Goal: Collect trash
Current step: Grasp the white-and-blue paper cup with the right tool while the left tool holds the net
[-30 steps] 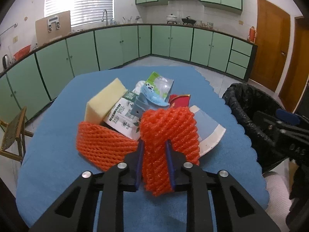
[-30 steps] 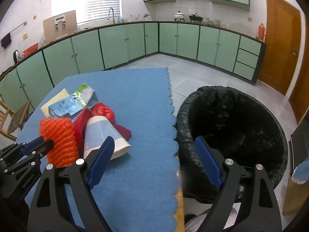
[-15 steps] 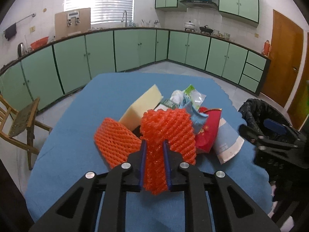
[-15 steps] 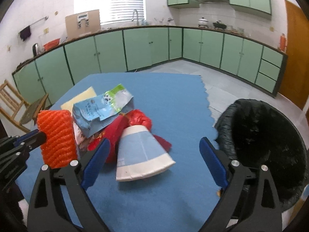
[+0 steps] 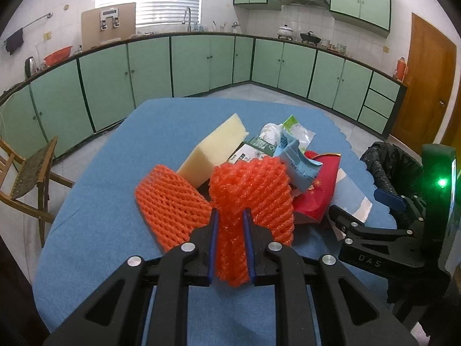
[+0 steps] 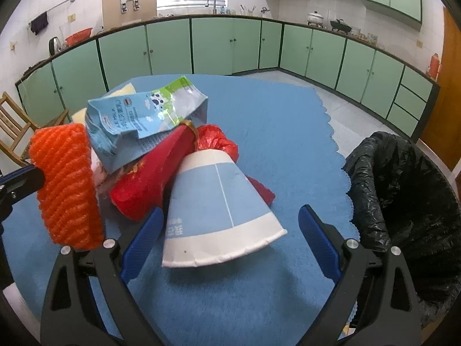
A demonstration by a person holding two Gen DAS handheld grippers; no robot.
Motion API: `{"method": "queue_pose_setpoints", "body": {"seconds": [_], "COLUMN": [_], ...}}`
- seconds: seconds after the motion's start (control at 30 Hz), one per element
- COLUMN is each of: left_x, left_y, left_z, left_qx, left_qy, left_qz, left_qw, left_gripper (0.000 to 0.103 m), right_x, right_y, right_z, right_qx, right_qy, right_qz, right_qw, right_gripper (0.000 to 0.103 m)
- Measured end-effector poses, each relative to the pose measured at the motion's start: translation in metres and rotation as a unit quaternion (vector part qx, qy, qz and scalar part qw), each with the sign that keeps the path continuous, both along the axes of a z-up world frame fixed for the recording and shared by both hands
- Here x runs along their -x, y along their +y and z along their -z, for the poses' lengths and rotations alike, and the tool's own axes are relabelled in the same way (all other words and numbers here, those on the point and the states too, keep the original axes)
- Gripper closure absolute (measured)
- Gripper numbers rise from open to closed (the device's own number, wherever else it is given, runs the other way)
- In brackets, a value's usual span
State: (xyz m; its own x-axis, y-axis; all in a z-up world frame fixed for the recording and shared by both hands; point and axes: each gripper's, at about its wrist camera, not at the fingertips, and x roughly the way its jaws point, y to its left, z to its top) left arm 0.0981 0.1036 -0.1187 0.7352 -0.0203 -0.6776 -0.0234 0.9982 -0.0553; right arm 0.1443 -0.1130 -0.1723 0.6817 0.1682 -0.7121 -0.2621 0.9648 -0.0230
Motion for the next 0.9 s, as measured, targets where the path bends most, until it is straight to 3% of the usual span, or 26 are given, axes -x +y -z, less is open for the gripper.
{"method": "queue_pose_setpoints", "body": {"seconds": [0.27,0.73,0.9], "left_x": [-0.003,0.006,0.011], "left_y": [0.000,-0.008,-0.016], "left_z": [0.003,-0.012,-0.019], "left_qx": [-0.002,0.003,0.003], "left_qy": [0.006,-0.012,-0.023], "left_qz": [-0.002,0.017,0.029], "left_qw": [1.0000,0.9998,0.9993], "left_gripper": [0.087,0.087,0.087], "right_x": [-0.005,0.015,0.020], "right_y": [0.000,-0.021,-0.028], "right_z": [0.010,-0.019,-0.026], "right_qx": [0.015,-0.046,-0.062], "right_qy": [0.008,-0.008,-0.011], "right_qz": [-0.014,-0.010,-0.007], "right_qw": [1.000,0.999,0.998], "right_gripper": [0.020,0.042,0.044]}}
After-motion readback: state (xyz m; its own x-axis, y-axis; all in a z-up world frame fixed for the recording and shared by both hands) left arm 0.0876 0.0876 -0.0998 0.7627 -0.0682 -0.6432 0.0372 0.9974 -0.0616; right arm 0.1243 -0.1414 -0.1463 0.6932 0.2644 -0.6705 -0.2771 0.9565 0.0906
